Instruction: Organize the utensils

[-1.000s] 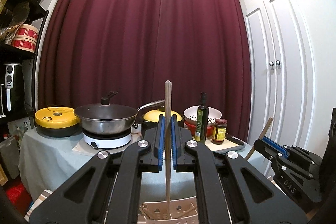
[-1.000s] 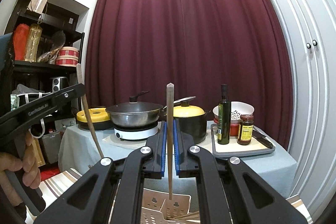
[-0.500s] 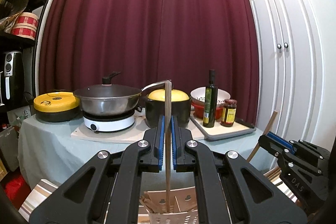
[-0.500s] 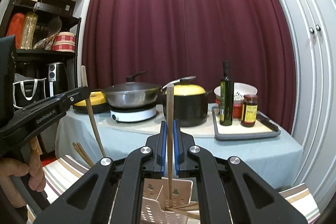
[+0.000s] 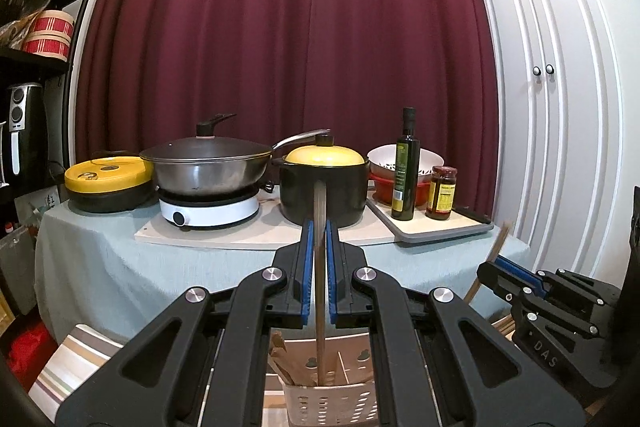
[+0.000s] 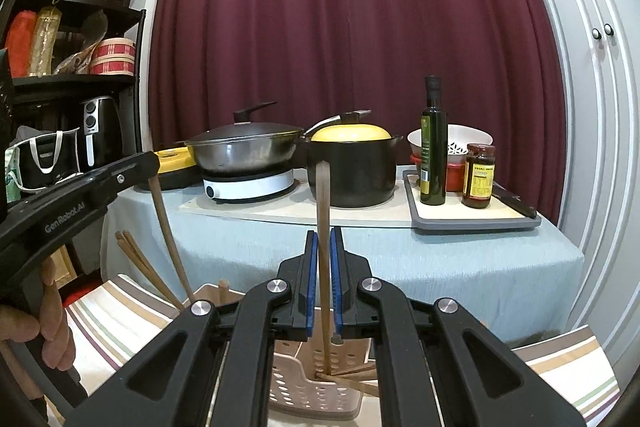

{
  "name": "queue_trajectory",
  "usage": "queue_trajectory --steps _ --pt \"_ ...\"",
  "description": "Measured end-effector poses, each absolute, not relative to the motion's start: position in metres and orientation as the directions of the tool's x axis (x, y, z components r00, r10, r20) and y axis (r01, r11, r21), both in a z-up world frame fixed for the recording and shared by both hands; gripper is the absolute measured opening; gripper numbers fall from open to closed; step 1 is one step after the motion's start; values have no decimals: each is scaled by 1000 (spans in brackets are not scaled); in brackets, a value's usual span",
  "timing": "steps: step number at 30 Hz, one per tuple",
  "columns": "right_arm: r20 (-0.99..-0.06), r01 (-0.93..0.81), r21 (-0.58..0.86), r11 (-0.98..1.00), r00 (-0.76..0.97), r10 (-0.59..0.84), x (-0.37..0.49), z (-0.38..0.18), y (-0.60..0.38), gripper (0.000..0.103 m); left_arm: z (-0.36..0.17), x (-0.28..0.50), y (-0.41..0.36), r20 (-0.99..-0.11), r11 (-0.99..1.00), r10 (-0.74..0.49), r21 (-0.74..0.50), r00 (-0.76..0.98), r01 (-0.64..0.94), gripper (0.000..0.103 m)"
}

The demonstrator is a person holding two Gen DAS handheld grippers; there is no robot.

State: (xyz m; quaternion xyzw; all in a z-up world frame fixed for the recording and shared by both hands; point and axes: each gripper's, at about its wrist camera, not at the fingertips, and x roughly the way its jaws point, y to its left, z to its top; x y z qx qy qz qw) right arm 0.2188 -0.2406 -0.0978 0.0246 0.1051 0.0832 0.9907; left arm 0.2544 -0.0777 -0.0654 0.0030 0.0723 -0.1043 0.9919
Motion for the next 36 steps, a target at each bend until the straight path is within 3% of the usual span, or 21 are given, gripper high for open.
queue_trajectory --steps 3,6,10,17,27,36 --pt "-204 -156 68 985 965 167 218 -97 -240 10 -67 255 -78 -151 978 -206 0 967 209 11" --pt "-200 -151 65 986 966 161 217 -96 -240 20 -69 255 -76 -155 980 -199 -6 968 201 30" --pt "-195 -141 64 988 969 151 216 -94 -240 27 -70 254 -74 -159 983 -183 -2 970 186 38" --pt "-167 -115 63 991 978 124 208 -87 -242 50 -67 249 -72 -148 986 -164 13 975 167 64" --pt "-143 -76 55 996 986 83 188 -76 -243 71 -59 231 -67 -120 989 -137 33 983 141 82" --pt "-126 -52 48 997 990 58 160 -65 -238 80 -46 195 -58 -80 992 -105 63 991 110 90"
